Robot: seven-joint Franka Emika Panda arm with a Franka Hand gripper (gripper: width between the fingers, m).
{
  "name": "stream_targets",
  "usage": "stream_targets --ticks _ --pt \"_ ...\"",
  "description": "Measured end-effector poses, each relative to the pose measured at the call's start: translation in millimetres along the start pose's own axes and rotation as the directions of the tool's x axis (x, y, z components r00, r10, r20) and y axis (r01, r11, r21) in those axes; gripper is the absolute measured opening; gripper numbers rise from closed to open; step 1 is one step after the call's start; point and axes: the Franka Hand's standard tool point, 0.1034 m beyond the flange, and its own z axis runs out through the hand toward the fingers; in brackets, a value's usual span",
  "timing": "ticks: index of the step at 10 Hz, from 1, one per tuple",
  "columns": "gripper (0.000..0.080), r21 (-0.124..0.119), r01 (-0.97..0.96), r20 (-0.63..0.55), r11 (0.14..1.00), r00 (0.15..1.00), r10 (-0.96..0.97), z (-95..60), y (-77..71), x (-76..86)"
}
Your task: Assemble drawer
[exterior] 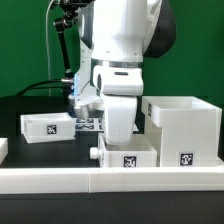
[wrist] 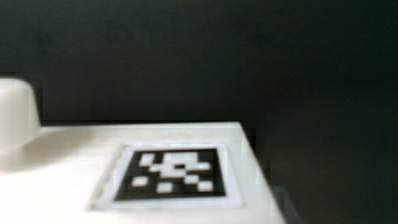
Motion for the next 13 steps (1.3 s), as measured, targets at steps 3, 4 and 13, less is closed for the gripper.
stream_targets --ticks 3,4,13 --pt "0.0041 0.005 0.005 -0.002 1.0 1.0 -0.005 2.8 -1.4 2.6" --pt "0.0041 0.005 0.008 -0.003 1.0 1.0 -0.008 3.4 -1.2 4.6" --pt "0.0041 -0.002 -0.016 -0.01 1.0 1.0 0.016 4.5 1.4 17.1"
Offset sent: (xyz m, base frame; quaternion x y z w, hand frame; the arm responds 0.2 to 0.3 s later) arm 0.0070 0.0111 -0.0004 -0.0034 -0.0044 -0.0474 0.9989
